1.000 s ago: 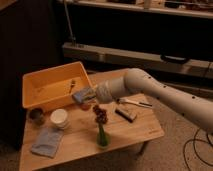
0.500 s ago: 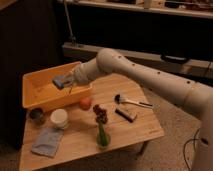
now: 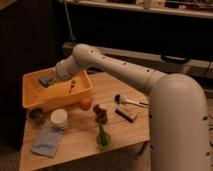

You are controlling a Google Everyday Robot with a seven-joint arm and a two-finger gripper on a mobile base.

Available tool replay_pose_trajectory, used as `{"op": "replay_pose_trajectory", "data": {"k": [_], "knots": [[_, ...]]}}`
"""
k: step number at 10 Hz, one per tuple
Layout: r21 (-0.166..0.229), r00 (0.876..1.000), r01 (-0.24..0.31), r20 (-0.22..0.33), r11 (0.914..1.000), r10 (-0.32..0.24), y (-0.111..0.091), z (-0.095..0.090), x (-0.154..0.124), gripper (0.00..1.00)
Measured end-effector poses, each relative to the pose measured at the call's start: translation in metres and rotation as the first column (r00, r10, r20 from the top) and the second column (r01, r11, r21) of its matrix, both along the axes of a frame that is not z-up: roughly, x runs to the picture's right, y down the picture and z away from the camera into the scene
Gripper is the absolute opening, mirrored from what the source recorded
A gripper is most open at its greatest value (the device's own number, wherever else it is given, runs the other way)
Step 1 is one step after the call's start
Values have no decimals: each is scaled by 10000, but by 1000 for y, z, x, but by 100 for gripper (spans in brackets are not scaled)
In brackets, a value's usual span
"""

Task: Wipe tray with sponge

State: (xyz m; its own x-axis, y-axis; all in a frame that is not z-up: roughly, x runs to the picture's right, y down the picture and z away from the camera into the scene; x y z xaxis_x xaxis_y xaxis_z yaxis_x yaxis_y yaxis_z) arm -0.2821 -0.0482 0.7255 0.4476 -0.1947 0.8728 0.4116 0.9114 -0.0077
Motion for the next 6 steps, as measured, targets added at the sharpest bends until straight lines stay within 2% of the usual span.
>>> {"op": "replay_pose_trajectory", "data": {"k": [3,5,6], "knots": [[-932,9996,225,-123,9954,-237,24,37,-23,9],[-1381,9983,413,-350,9896,-466,31,48,-32,9],[-1478,9979,427,-426,9881,-495,32,50,-32,9]]}}
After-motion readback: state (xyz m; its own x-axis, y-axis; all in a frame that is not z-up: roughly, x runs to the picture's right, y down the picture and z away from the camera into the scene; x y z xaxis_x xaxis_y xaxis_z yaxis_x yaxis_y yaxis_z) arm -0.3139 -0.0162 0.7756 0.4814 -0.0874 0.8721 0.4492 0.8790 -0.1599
